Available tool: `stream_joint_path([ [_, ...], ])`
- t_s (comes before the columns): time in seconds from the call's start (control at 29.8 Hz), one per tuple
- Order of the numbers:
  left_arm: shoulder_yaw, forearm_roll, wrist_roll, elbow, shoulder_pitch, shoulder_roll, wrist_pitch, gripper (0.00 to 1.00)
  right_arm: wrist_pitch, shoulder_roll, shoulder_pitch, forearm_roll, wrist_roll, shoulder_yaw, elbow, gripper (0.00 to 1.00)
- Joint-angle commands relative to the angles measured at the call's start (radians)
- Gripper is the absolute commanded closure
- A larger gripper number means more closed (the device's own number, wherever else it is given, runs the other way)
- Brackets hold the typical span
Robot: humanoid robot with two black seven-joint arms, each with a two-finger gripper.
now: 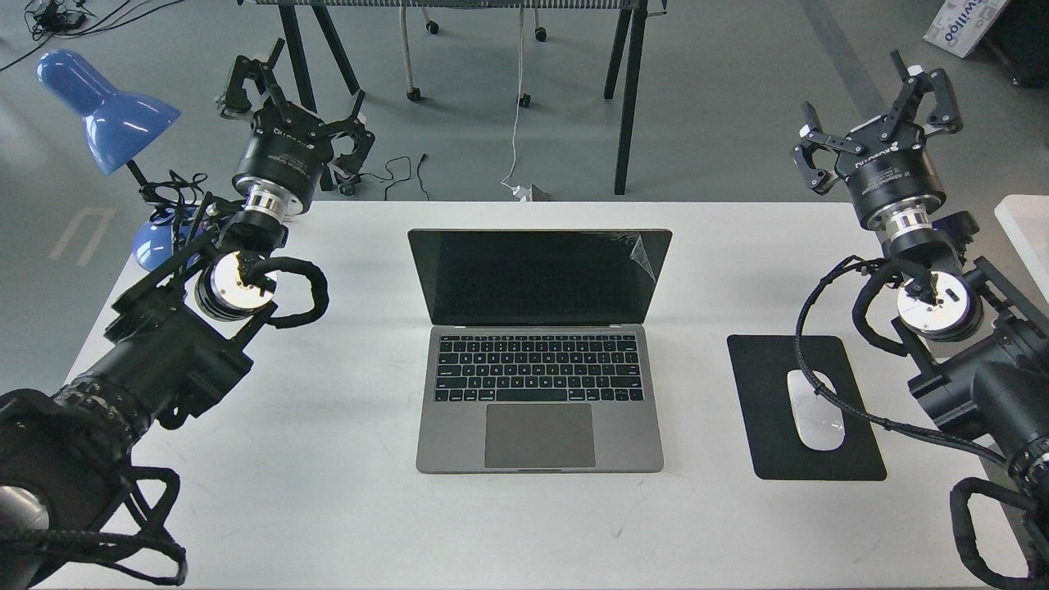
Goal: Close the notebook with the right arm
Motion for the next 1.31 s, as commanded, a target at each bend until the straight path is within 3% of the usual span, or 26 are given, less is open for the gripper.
stream_joint_path([
  [0.0, 0.000, 0.002, -0.001, 0.000, -0.001, 0.000, 0.000, 0.00, 0.000, 0.005, 0.000, -0.001, 0.000, 0.000, 0.000, 0.00],
  [0.27, 0.000, 0.000, 0.000, 0.000, 0.000, 0.002, -0.011, 0.00, -0.016, 0.054, 0.055, -0.006, -0.002, -0.031, -0.018, 0.00],
  [0.54, -0.002, 0.000, 0.000, 0.000, 0.000, 0.002, -0.012, 0.00, -0.075, 0.229, 0.218, -0.006, 0.002, -0.159, -0.228, 0.00],
  [0.71, -0.002, 0.000, 0.000, 0.000, 0.000, 0.002, -0.012, 0.00, -0.103, 0.249, 0.244, -0.002, 0.003, -0.246, -0.244, 0.00],
  [0.91, 0.000, 0.000, 0.000, 0.002, 0.000, 0.000, -0.012, 0.00, -0.092, 0.249, 0.216, -0.001, -0.005, -0.322, -0.209, 0.00],
  [1.28, 0.000, 0.000, 0.000, 0.000, 0.000, 0.002, -0.012, 0.00, -0.108, 0.148, 0.061, -0.001, -0.014, -0.367, 0.077, 0.00],
])
